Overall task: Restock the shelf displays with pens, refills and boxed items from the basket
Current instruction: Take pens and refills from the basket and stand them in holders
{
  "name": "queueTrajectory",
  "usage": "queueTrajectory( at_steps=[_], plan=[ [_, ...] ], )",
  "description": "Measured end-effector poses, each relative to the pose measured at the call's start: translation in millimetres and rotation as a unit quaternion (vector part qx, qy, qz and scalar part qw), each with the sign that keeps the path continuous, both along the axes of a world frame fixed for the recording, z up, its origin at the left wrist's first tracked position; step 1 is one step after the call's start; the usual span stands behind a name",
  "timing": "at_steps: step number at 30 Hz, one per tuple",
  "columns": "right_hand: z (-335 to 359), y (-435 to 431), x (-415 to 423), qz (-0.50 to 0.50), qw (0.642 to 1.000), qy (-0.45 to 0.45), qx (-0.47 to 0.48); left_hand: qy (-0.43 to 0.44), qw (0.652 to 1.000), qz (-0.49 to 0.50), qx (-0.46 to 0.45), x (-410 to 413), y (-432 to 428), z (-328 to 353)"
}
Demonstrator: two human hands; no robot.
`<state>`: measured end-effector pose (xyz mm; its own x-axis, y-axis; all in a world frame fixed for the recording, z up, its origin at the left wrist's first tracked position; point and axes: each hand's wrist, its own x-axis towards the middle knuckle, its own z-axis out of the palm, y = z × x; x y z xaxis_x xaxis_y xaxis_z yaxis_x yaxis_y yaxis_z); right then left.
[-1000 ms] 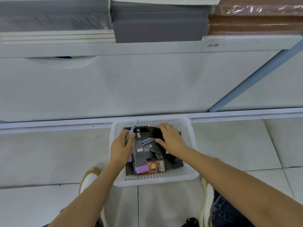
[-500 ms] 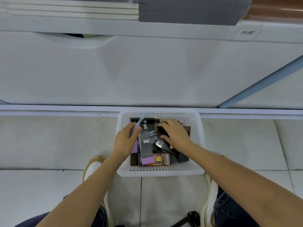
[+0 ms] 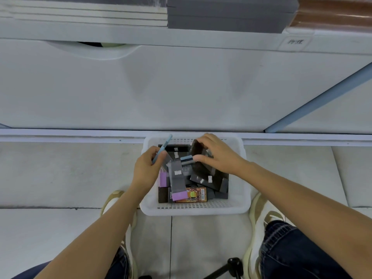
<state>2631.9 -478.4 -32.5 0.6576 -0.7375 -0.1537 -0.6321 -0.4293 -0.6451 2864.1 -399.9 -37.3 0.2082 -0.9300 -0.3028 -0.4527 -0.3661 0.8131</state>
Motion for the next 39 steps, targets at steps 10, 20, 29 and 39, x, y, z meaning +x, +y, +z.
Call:
queueTrajectory(
  at_steps=[10,20,29,39],
  plan=[
    [-22.4,30.1,7.1,0.039,0.994,0.084,0.065,0.023,1.0,0.007,-0.003,-2.8,0.7,-2.5],
    [-50.7,16.1,38.7,0.01,0.979,0.192,-0.07,0.025,1.0,0.001,0.017,-10.1,-2.8,-8.6],
    [-43.8,9.1,30.0,0.018,0.991,0.108,-0.071,0.066,0.997,0.001,0.034,-29.0,-17.5,-4.2],
    [7.9,16.7,28.0,-0.197,0.927,-0.225,0.228,0.268,0.958,-0.057,0.083,-55.5,-14.0,3.4]
  ],
)
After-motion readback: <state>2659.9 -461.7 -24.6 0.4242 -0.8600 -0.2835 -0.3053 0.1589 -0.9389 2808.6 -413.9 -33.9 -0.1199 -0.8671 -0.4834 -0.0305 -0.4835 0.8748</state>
